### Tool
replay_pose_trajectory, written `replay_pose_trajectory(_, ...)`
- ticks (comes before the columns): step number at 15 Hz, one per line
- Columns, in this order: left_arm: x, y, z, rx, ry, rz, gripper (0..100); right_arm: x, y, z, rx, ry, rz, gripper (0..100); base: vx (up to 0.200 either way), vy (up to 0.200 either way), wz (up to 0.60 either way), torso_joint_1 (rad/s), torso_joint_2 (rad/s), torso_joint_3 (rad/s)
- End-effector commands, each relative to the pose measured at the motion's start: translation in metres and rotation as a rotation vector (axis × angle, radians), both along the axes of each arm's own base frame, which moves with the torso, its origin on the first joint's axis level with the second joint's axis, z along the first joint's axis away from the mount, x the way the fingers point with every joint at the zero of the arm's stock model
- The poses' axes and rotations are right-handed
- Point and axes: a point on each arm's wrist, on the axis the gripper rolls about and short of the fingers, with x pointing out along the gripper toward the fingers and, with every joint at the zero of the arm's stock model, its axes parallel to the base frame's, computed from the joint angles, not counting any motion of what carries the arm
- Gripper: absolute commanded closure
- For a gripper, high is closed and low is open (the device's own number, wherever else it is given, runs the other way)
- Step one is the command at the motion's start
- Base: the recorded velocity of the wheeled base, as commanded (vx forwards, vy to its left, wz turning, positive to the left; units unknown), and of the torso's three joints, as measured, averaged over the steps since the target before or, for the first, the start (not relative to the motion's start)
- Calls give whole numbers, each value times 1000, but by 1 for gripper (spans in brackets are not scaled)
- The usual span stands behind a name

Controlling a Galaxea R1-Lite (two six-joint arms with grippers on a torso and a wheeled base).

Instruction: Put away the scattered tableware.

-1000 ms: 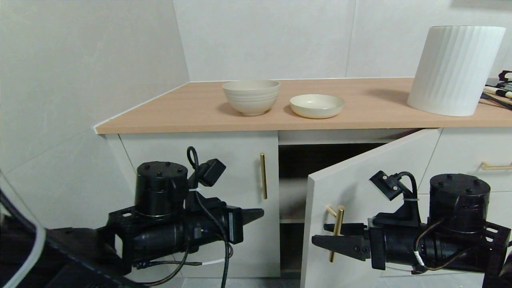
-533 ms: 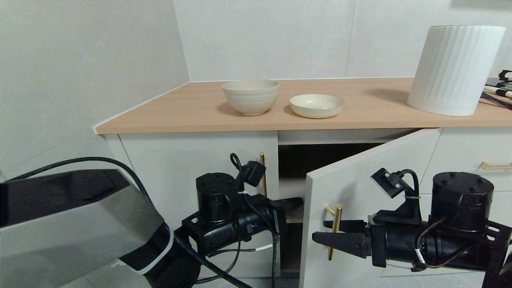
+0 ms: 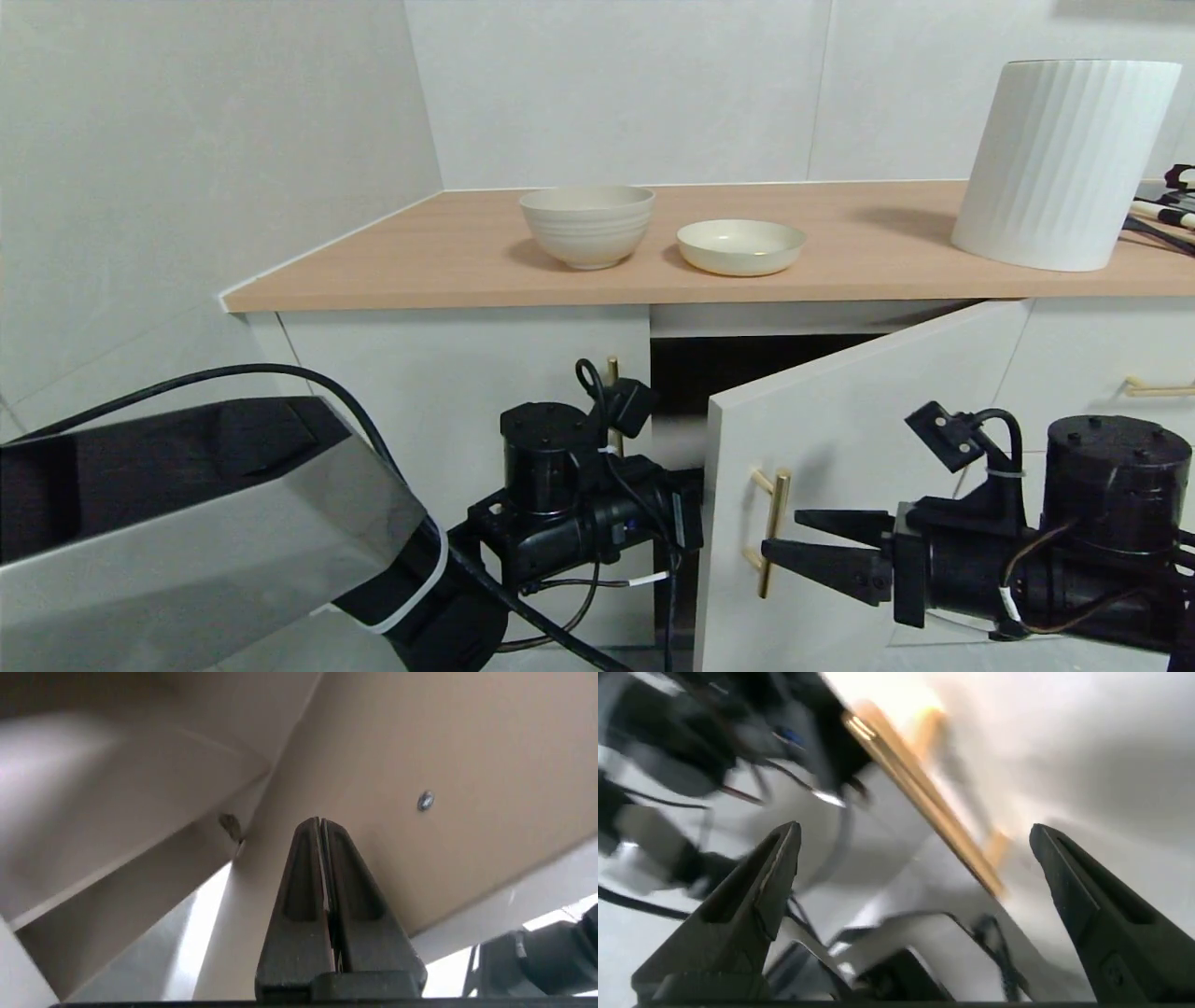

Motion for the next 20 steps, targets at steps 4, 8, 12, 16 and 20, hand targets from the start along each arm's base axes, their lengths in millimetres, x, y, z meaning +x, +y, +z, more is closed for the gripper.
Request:
replay_pose_trajectory(4,-7,-3,17,5,5,-20,100,-47,-35,6,-80,-55,-181,0,0,0,0,0,0,0)
replay_pose_trajectory(8,-14,-6,23,21,22,-39,100,-72,-52,38,-297,-47,-341,0,0,0,0,0,0,0)
replay_pose_trajectory(12,-23,-12,25,30,30,-66,100,-89,-56,45,-272,-58,-275,0,0,0,0,0,0,0)
replay_pose_trajectory(16,-28,-16,29,40,40,-83,100,-90,-56,43,-278,-49,-263,0,-150,0,0,2,1,1)
replay_pose_trajectory(20,-21,-25,32,50,51,-86,100,-93,-54,44,-275,-58,-242,0,-100,0,0,1,0,2)
